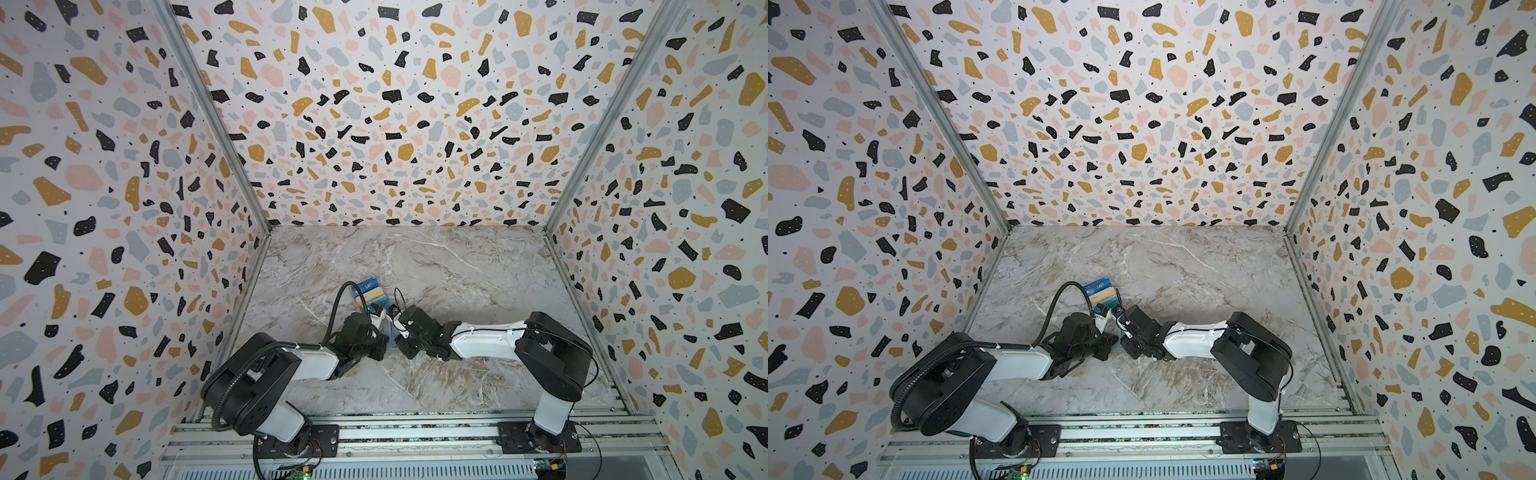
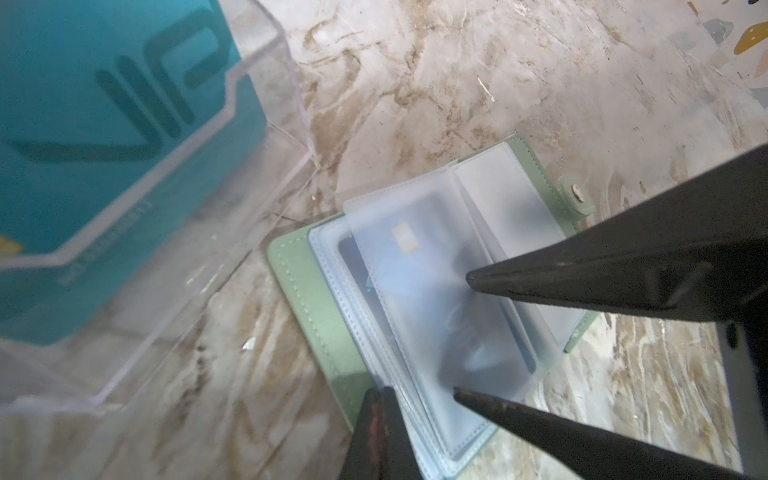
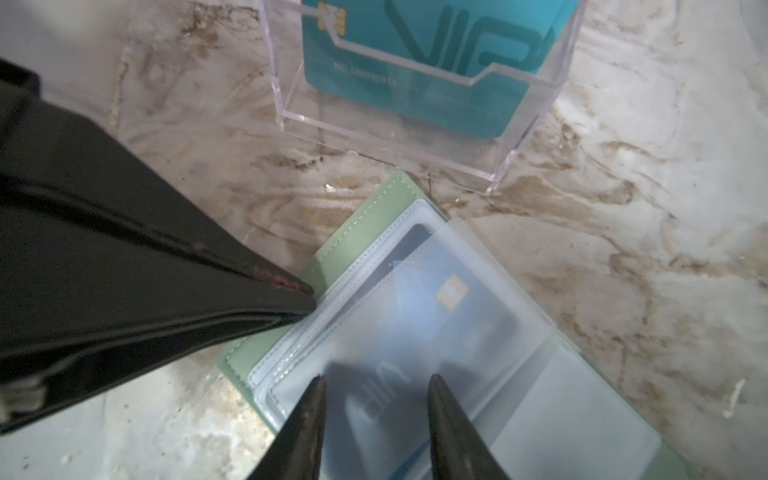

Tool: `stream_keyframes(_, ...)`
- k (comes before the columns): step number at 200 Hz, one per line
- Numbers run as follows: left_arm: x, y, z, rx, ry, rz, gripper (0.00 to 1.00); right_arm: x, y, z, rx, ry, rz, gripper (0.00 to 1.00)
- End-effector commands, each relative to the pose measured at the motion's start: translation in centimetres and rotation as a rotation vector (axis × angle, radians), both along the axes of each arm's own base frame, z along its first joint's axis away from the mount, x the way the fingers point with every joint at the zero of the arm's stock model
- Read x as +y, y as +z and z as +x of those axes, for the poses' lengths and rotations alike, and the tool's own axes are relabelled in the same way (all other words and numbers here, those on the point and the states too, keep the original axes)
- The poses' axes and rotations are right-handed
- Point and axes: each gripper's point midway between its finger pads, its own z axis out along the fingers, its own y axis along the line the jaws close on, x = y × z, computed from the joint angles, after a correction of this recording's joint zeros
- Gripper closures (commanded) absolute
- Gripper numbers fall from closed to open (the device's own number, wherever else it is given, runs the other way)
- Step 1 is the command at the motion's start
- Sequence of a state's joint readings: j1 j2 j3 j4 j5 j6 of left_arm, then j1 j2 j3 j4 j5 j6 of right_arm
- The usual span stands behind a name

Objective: Take the credit cards out of the card holder

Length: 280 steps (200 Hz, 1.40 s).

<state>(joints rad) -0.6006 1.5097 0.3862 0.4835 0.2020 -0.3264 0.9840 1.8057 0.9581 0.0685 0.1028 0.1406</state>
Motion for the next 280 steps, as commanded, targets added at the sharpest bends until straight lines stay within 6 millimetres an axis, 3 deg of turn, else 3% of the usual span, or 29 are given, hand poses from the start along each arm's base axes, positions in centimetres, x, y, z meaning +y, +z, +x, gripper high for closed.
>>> stream_keyframes(1,1.1,-3.1,-2.1,0.104,-0.011,0.064,1.00,-2.1,-1.3,-0.6,0.031,-0.038,-0.070,0.59)
stream_keyframes(34,1.1,-3.2,-2.5,0.110,-0.014,0.048,1.00,-1.0,0.2,-1.3,0.052,0.009,0.008,0.53)
stream_keyframes(64,1.1,-3.2,-2.5,0.109,-0.011,0.047,1.00,-0.2,1.7,-1.6,0.044,0.031,0.069,0.41)
stream_keyframes(101,1.2,-3.3,-2.5,0.111,-0.010,0.046,1.00,0.3,1.8,-1.4,0.039,0.046,0.082,0.34)
stream_keyframes(169,1.2,-3.3,-2.6,0.113,-0.004,0.041,1.00,1.3,1.3,-0.9,0.035,0.046,0.104,0.31)
stream_keyframes(225,1.2,-3.4,-2.7,0.116,-0.003,0.041,1.00,0.8,-0.6,-1.2,0.058,0.035,0.069,0.30)
stream_keyframes(280,1.3,-3.5,-2.8,0.119,-0.001,0.041,1.00,-0.5,-1.2,-0.8,0.048,-0.023,0.033,0.41)
